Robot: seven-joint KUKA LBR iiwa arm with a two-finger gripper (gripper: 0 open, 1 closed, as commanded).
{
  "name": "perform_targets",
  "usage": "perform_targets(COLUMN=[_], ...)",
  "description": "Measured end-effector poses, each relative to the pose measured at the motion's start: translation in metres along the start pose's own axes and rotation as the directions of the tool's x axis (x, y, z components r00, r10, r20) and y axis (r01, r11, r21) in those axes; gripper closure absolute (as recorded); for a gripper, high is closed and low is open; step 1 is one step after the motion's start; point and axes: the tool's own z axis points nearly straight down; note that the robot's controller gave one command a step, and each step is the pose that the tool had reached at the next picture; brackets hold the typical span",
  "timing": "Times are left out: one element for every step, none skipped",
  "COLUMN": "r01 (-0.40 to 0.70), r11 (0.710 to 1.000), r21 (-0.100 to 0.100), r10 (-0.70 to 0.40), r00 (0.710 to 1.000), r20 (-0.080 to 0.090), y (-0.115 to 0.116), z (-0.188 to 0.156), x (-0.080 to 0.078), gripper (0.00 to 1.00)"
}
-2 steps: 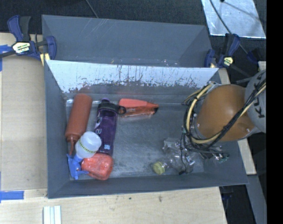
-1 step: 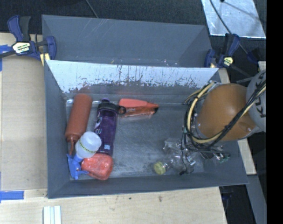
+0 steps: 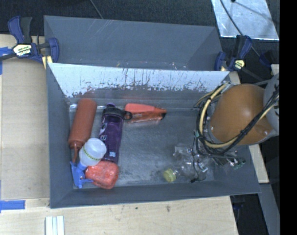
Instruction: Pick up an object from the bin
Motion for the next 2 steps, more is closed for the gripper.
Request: perform_targets(r01=[-0.002, -0.002], r11=[1.000, 1.000], r21=[0.004, 0.009], r10=[0.002, 0.002], r00=[1.000, 1.000], r20=[0.006, 0.011], y=[-0.0009, -0.0019], z=[-0.0203, -0.0296], x=[-0.0011, -0.0021], gripper=[1.00, 1.00])
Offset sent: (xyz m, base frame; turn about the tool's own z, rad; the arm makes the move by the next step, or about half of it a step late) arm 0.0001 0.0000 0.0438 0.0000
